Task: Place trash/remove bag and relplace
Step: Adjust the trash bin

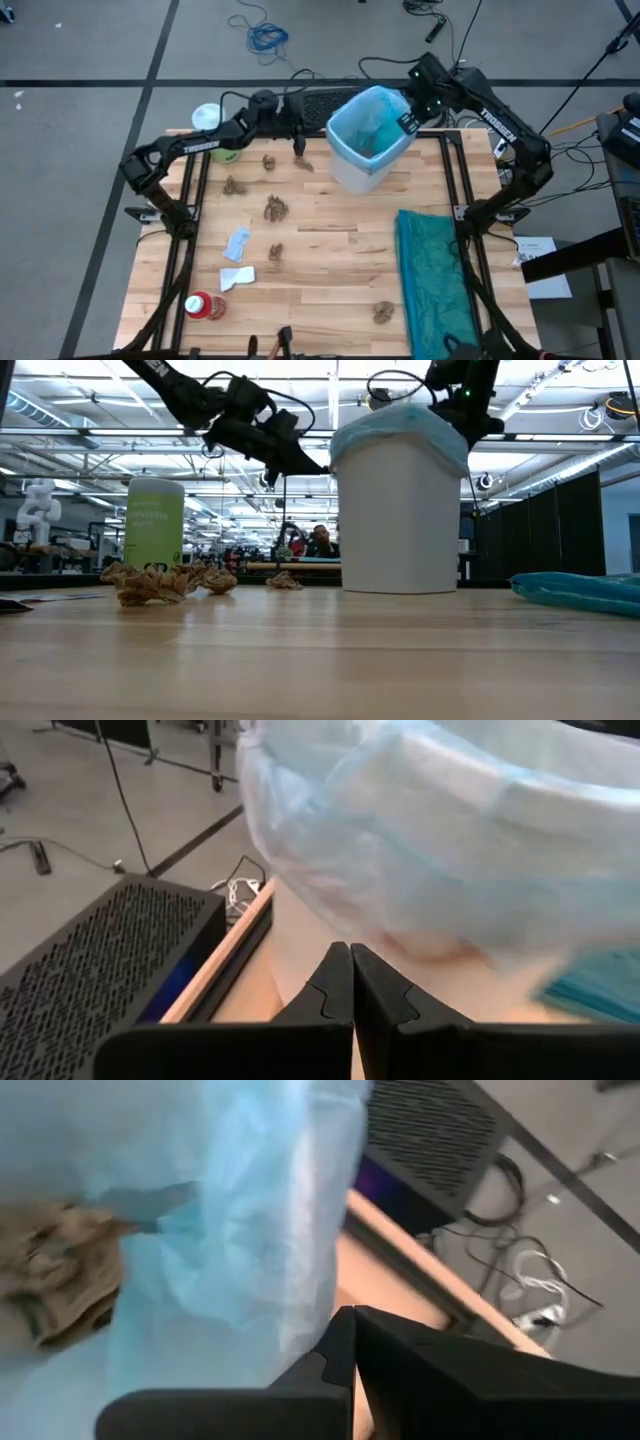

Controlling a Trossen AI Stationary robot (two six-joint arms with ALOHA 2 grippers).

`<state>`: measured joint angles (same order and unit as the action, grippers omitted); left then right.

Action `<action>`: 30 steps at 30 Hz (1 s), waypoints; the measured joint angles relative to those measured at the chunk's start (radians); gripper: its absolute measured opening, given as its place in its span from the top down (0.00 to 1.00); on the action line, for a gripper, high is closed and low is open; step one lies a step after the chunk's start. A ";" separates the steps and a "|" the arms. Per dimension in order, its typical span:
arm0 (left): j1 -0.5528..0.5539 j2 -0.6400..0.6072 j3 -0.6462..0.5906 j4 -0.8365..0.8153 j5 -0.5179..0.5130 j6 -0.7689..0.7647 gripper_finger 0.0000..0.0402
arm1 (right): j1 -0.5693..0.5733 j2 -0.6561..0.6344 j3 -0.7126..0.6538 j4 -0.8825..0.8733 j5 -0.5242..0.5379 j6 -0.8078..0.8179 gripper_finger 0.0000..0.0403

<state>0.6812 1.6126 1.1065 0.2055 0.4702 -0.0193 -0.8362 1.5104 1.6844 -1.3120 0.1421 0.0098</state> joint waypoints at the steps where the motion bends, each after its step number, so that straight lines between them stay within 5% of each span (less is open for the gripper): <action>1: -0.002 0.005 0.000 0.012 0.000 0.000 1.00 | 0.021 -0.010 0.000 -0.006 -0.018 0.009 1.00; 11: -0.008 0.022 0.000 0.125 -0.001 -0.013 1.00 | 0.230 -0.120 0.000 -0.032 -0.085 0.126 1.00; 15: -0.010 0.031 0.018 0.184 -0.003 -0.028 1.00 | 0.293 -0.175 0.000 -0.033 0.023 0.169 1.00; 20: 0.023 0.023 0.029 0.131 -0.003 -0.027 1.00 | 0.315 -0.253 0.000 -0.033 0.136 0.198 1.00; 26: 0.105 -0.052 0.029 -0.132 -0.011 0.029 1.00 | 0.315 -0.297 0.000 -0.025 0.148 0.208 1.00; 30: 0.081 -0.061 0.014 -0.042 0.051 -0.012 1.00 | 0.315 -0.293 0.000 0.001 0.149 0.170 1.00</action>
<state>0.7624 1.5513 1.1201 0.1633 0.5211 -0.0309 -0.5217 1.2175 1.6848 -1.3114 0.2908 0.1802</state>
